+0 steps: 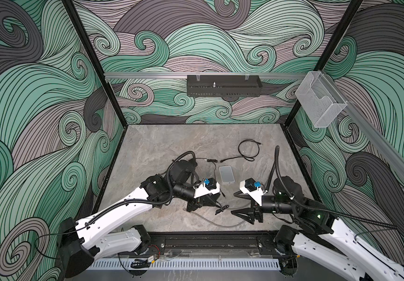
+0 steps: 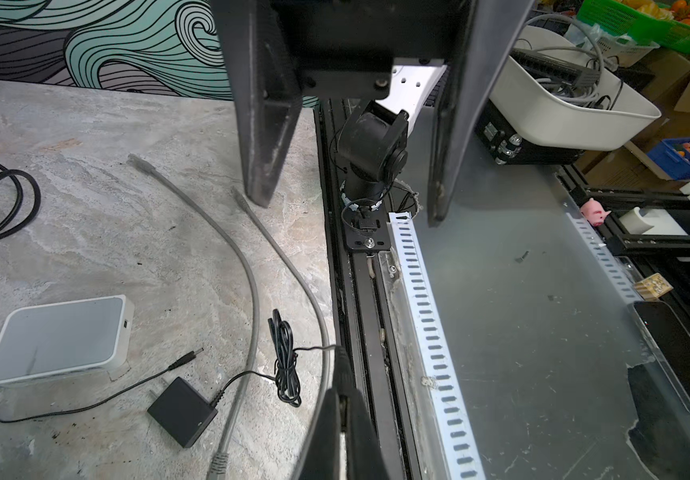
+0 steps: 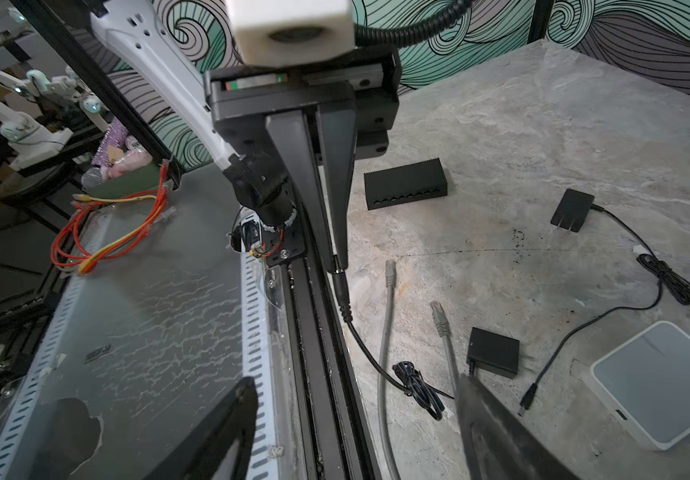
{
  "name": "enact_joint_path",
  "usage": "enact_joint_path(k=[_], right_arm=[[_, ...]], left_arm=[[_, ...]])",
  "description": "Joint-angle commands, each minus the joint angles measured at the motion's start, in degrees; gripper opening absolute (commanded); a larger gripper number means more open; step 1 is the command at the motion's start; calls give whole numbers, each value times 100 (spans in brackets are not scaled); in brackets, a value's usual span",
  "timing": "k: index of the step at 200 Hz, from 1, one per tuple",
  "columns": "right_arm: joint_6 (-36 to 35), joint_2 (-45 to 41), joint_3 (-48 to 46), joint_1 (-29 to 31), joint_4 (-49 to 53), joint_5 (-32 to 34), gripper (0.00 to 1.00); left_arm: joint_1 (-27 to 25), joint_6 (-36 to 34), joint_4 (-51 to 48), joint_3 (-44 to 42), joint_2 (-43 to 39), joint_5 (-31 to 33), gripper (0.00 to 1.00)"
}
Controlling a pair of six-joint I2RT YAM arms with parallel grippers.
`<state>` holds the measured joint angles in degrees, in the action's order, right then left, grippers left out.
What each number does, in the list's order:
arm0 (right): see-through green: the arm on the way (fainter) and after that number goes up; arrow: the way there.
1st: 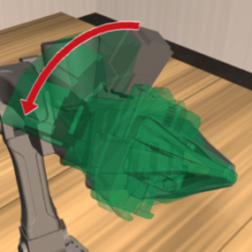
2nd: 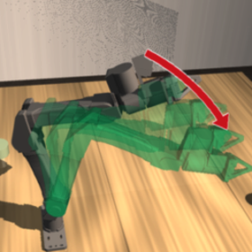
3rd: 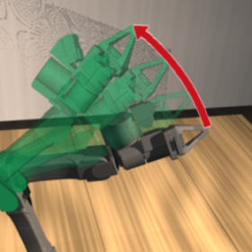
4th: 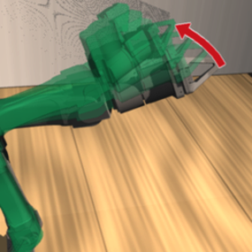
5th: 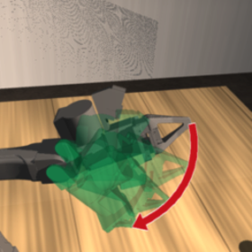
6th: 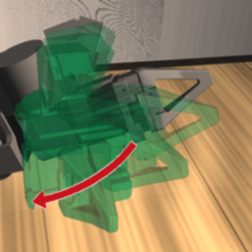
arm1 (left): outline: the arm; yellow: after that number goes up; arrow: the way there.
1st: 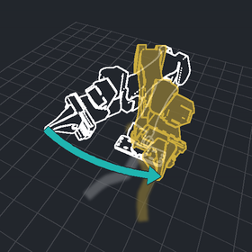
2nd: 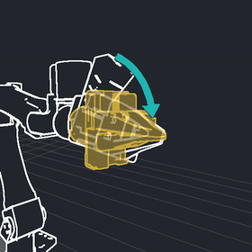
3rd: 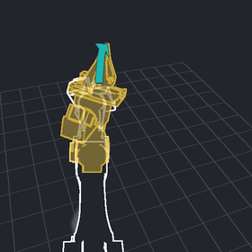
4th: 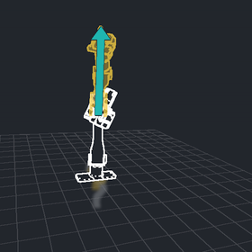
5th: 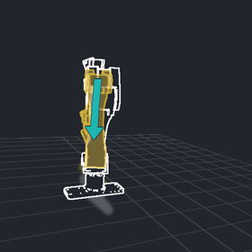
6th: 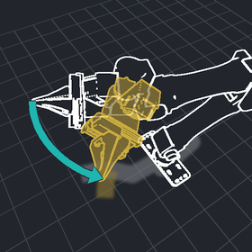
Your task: Insert the plug into the switch port
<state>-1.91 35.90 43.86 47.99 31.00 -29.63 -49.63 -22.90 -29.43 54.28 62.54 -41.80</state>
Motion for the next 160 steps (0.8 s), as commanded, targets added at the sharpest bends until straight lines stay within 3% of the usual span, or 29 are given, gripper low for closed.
enact_joint_path(k=[1, 26, 63, 80, 118, 160], right_arm=[[74, 658, 200, -9, 74, -268, 72], [-5, 1412, 442, -9, 431, -489, 68], [164, 1203, 97, -9, -184, -500, 61], [118, 1354, 140, -9, -20, -498, 55], [243, 1491, -38, 0, -222, -590, 51], [209, 1727, -220, 0, -597, -613, 37]], left_arm=[[1, -110, -99, 84, -38, -107, 0], [10, -84, -98, 31, -66, -31, 0], [6, -57, -284, 36, 214, 347, 0], [6, -49, -404, 148, 407, 340, 0], [43, -78, -411, 223, 574, 303, 0], [76, -83, -328, 221, 592, 146, 0]])
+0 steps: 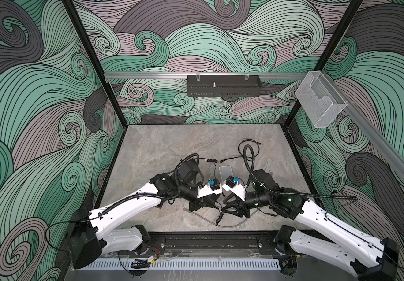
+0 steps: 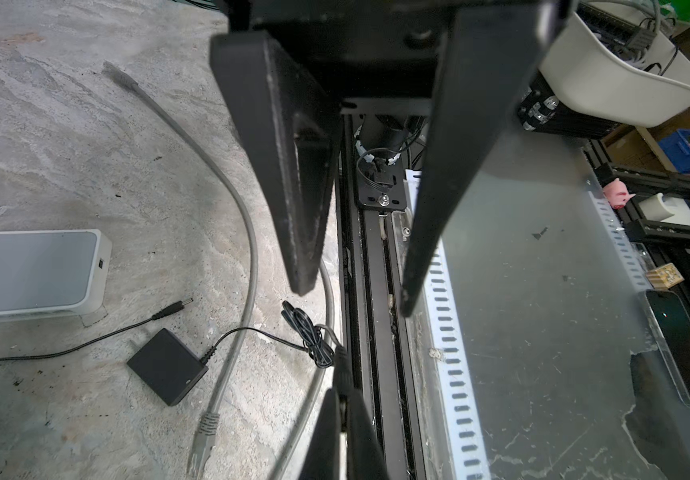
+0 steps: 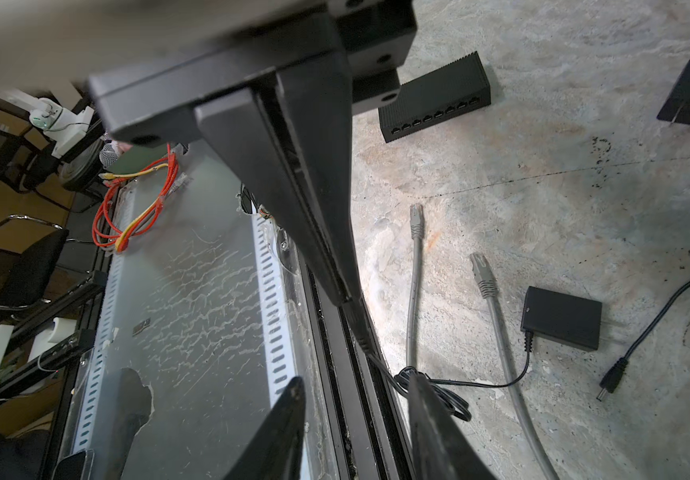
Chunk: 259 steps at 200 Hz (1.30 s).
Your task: Insert the plug into the switch port
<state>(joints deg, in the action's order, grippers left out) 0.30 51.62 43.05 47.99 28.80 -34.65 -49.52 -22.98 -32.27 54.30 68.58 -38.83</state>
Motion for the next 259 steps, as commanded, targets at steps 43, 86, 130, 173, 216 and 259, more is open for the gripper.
enact_joint_path(k=[43, 86, 130, 173, 216, 259], right_arm=[[127, -16, -643, 0, -1551, -387, 34], [155, -212, -890, 17, -1992, -476, 31], [255, -257, -972, 53, -2232, -571, 29], [247, -192, -936, 63, -2220, -720, 26], [264, -326, -975, 81, -2162, -817, 20], [295, -340, -1004, 262, -2205, -971, 20]], left_arm=[[235, 37, 184, 154, -196, -579, 0], [359, 119, 395, 65, -336, -849, 0], [374, 130, 423, 64, -327, -938, 0], [390, 119, 439, 63, -336, -956, 0], [425, 105, 406, 74, -360, -951, 0], [461, 68, 353, 80, -384, -984, 0]])
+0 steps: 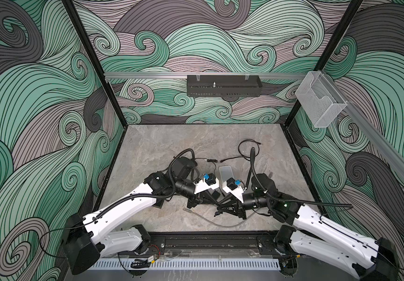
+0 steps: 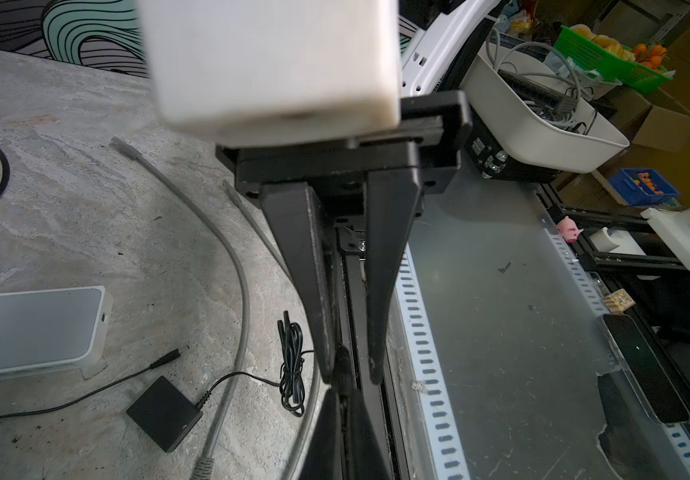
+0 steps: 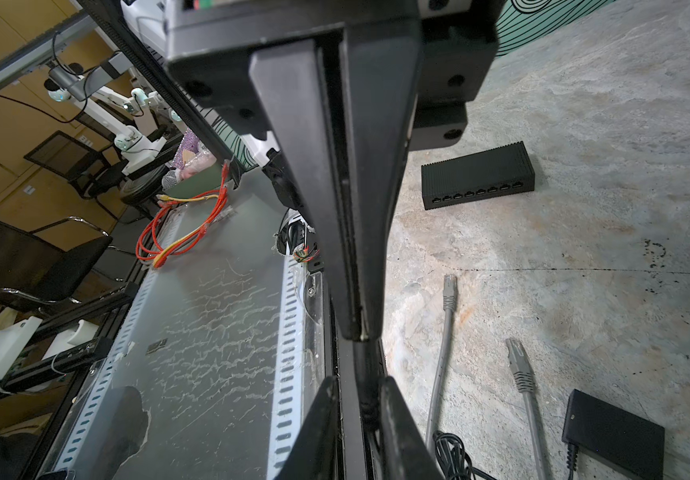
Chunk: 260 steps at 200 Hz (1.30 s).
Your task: Insert the plug into the switch port
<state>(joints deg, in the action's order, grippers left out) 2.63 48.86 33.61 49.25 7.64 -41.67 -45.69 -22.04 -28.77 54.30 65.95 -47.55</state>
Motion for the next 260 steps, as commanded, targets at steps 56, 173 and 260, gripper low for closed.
enact_joint_path(k=[56, 173, 260], right_arm=[[7, -96, -46, 216, -10, -219, 17], [21, -167, -73, 224, 10, -121, 13], [29, -191, -73, 247, 30, -6, 0]], left_arm=[[87, -24, -14, 89, -128, -112, 0], [98, -11, -48, 80, -214, 4, 0], [118, 424, 24, 89, -260, 560, 33]])
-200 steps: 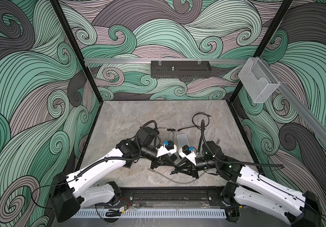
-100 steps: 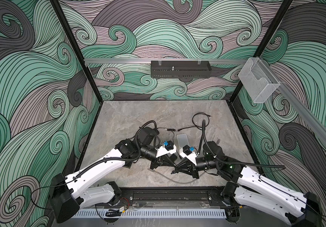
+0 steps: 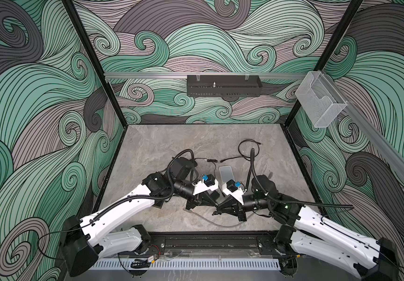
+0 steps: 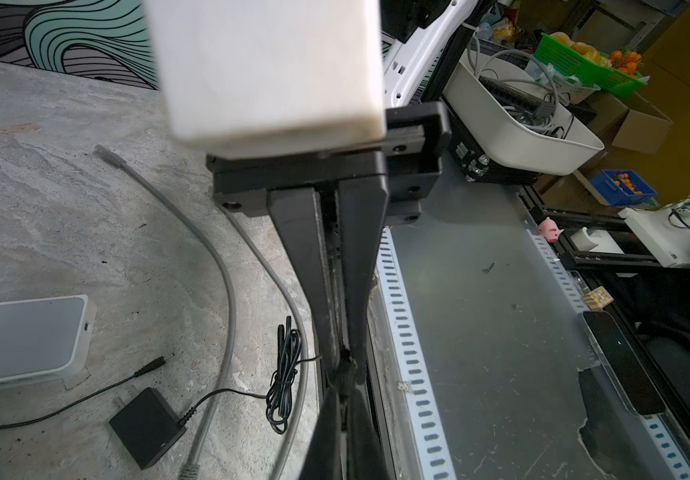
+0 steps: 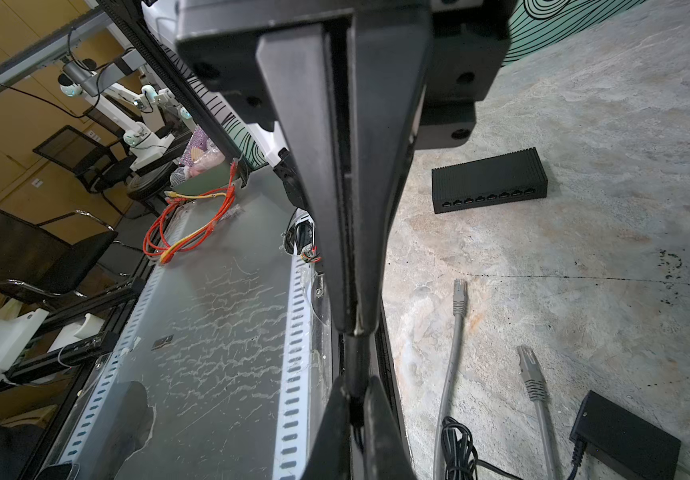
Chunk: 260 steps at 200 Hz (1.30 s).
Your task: Insert the plug into the switch port
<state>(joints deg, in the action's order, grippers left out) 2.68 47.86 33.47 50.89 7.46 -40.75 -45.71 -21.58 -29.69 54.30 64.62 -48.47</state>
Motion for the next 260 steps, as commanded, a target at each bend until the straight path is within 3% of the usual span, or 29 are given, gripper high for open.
enact_joint_path(k=[1, 20, 31, 42, 62, 82, 105, 138, 180, 205, 260], right_arm=[[32, -91, -60, 81, 46, -81, 0], [38, -93, -8, 73, 264, 399, 0], [42, -38, 98, 70, 584, 914, 0], [88, -2, 172, 61, 813, 1412, 0], [158, -80, 67, 52, 826, 1804, 0], [238, -258, -100, 52, 743, 1940, 0], [285, -525, -252, 52, 746, 1961, 0], [414, -1024, -417, 52, 754, 1885, 0], [492, -1495, -585, 44, 793, 1852, 0], [523, -1572, -633, 43, 779, 1840, 0], [484, -1692, -658, 46, 766, 1837, 0]], left_arm=[[122, 411, 132, 85, -130, 697, 36], [297, 1294, 642, -108, -432, 1556, 83], [589, 1931, 792, -205, -629, 2127, 98], [941, 2597, 742, -270, -704, 2909, 99], [1396, 3675, -434, -79, -550, 5057, 99], [1875, 4609, -1690, 166, -25, 6001, 99], [2126, 5396, -2337, 87, 530, 6014, 99], [2190, 5896, -2266, -251, 1038, 6409, 99], [2248, 5962, -1846, -673, 1580, 6553, 99], [2302, 5978, -1372, -953, 1650, 6189, 98], [2313, 5297, -681, -1145, 1565, 5335, 81]])
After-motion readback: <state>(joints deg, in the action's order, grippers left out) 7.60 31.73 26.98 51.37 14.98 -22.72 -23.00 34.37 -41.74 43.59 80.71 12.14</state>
